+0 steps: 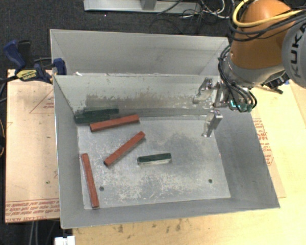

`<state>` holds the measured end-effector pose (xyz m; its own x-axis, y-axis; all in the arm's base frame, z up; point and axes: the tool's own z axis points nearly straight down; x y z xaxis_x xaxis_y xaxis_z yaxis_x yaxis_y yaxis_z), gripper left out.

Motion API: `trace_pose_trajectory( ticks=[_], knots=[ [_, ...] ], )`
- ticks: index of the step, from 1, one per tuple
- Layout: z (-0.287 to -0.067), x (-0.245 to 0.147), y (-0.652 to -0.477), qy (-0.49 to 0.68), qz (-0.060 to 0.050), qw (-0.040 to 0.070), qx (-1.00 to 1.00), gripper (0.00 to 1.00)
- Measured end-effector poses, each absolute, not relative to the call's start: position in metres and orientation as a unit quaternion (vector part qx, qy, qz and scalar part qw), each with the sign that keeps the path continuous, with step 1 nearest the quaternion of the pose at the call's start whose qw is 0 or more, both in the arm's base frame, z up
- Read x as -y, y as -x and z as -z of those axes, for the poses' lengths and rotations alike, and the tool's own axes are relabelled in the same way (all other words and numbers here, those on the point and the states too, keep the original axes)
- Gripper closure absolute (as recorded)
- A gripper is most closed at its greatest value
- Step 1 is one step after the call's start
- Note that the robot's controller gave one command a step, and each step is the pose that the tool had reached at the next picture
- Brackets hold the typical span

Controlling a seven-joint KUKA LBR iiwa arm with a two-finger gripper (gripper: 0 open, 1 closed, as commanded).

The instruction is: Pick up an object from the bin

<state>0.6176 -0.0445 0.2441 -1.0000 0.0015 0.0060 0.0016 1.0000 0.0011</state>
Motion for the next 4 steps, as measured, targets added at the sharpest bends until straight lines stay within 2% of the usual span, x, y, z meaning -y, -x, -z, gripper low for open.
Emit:
trace_pose_trajectory(
  ticks=[1,2,3,4],
  knots=[
    [-0.249,0.044,-0.619,0.0,0.0,-0.001,1.0,0.0],
    [-0.212,0.026,-0.615,-0.009,-0.001,-0.005,1.0,0.0],
    [-0.157,0.015,-0.589,-0.012,0.001,-0.002,1.0,0.0],
    [-0.098,-0.02,-0.578,0.089,0.0,0.0,0.996,1.0]
  ],
)
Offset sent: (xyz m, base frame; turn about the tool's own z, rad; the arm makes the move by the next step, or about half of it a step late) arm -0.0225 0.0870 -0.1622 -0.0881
